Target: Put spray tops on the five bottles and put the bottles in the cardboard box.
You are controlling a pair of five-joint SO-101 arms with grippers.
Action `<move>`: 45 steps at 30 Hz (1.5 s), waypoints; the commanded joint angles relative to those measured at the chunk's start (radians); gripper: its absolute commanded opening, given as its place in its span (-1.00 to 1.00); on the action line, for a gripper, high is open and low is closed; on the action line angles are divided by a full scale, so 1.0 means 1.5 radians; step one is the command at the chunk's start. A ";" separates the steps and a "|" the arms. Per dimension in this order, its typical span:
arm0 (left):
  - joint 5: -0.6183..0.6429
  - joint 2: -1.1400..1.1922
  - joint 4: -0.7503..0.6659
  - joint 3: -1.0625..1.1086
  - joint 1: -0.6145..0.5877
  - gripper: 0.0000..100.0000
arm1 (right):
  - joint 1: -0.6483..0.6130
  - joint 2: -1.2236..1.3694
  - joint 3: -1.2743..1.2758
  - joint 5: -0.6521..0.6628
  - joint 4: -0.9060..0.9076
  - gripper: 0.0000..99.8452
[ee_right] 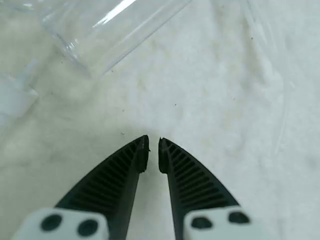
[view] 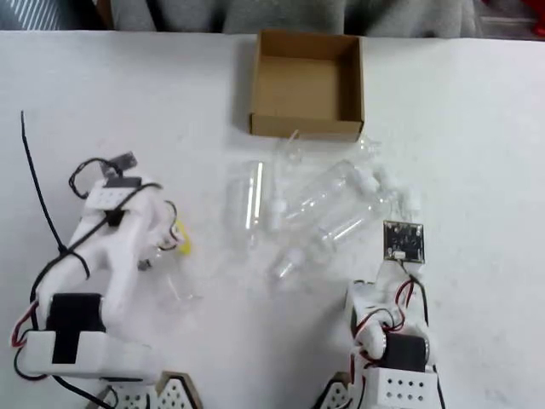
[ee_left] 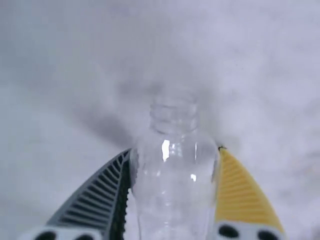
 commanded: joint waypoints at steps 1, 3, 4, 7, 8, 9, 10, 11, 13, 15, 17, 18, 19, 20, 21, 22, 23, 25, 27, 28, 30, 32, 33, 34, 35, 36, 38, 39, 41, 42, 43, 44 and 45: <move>-0.002 -0.004 -0.014 -0.025 0.031 -0.56 | 0.007 -0.004 0.006 -0.002 0.004 -0.97; -0.003 -0.005 -0.039 -0.030 0.046 -0.51 | 0.007 -0.004 0.006 -0.002 0.004 -0.97; -0.011 -0.005 -0.062 -0.031 0.057 -0.50 | 0.007 -0.004 0.006 -0.002 0.004 -0.97; -0.086 -0.005 -0.110 -0.030 0.085 -0.50 | 0.007 -0.004 0.006 -0.002 0.004 -0.97; -0.113 -0.005 -0.113 -0.030 0.096 -0.50 | 0.007 -0.004 0.006 -0.002 0.004 -0.97; -0.137 -0.005 -0.114 -0.030 0.105 -0.50 | 0.007 -0.004 0.006 -0.002 0.004 -0.97; -0.160 -0.005 -0.114 -0.031 0.112 -0.50 | 0.007 -0.004 0.006 -0.002 0.004 -0.97; -0.183 -0.005 -0.114 -0.031 0.119 -0.50 | 0.007 -0.004 0.006 -0.002 0.004 -0.97; -0.224 -0.005 -0.106 -0.041 0.122 -0.50 | 0.007 -0.004 0.006 -0.002 0.004 -0.97; -0.260 -0.005 -0.088 -0.060 0.117 -0.50 | 0.007 -0.004 0.006 -0.002 0.004 -0.97; -0.278 -0.005 -0.074 -0.082 0.118 -0.50 | 0.007 -0.004 0.006 -0.002 0.004 -0.97; -0.282 -0.004 -0.071 -0.089 0.120 -0.50 | 0.007 -0.004 0.006 -0.002 0.004 -0.97; -0.283 -0.004 -0.071 -0.091 0.122 -0.50 | 0.007 -0.004 0.006 -0.002 0.004 -0.97; -0.283 -0.004 -0.072 -0.093 0.122 -0.50 | 0.007 -0.004 0.006 -0.002 0.004 -0.97; -0.283 -0.004 -0.075 -0.094 0.122 -0.50 | 0.007 -0.004 0.006 -0.002 0.004 -0.97; -0.283 -0.003 -0.076 -0.093 0.122 -0.50 | 0.007 -0.004 0.006 -0.002 0.004 -0.97; -0.285 -0.001 -0.074 -0.096 0.122 -0.50 | 0.007 -0.004 0.006 -0.002 0.004 -0.97; -0.327 -0.001 -0.073 -0.097 0.117 -0.47 | 0.007 -0.004 0.006 -0.002 0.004 -0.97; -0.366 -0.001 -0.072 -0.093 0.117 -0.40 | 0.007 -0.004 0.006 -0.002 0.004 -0.97; -0.365 -0.001 -0.072 -0.093 0.117 -0.38 | 0.007 -0.004 0.006 -0.002 0.004 -0.97; -0.341 0.001 -0.072 -0.094 0.117 -0.33 | 0.007 -0.004 0.006 -0.002 0.004 -0.97; -0.326 0.001 -0.072 -0.096 0.117 -0.29 | 0.007 -0.004 0.006 -0.002 0.004 -0.97; -0.322 -0.001 -0.072 -0.099 0.117 -0.28 | 0.007 -0.004 0.006 -0.002 0.004 -0.97; -0.324 -0.004 -0.072 -0.099 0.117 -0.27 | 0.007 -0.004 0.006 -0.002 0.004 -0.97; -0.325 -0.004 -0.072 -0.099 0.117 -0.26 | 0.007 -0.004 0.006 -0.002 0.004 -0.97; -0.325 -0.004 -0.072 -0.101 0.117 -0.26 | 0.007 -0.004 0.006 -0.002 0.004 -0.97; -0.325 -0.004 -0.055 -0.113 0.117 -0.26 | 0.007 -0.004 0.006 -0.002 0.004 -0.97; -0.325 -0.004 -0.040 -0.121 0.117 -0.26 | 0.007 -0.004 0.006 -0.002 0.004 -0.97; -0.323 0.001 -0.005 -0.141 0.118 -0.26 | 0.007 -0.004 0.006 -0.002 0.004 -0.97; -0.321 0.002 0.007 -0.146 0.120 -0.26 | 0.007 -0.004 0.006 -0.002 0.004 -0.97; -0.321 0.002 0.016 -0.149 0.122 -0.26 | 0.007 -0.004 0.006 -0.002 0.004 -0.97; -0.321 0.003 0.020 -0.151 0.122 -0.26 | 0.007 -0.004 0.006 -0.002 0.004 -0.97; -0.320 0.003 0.024 -0.152 0.122 -0.26 | 0.007 -0.004 0.006 -0.002 0.004 -0.97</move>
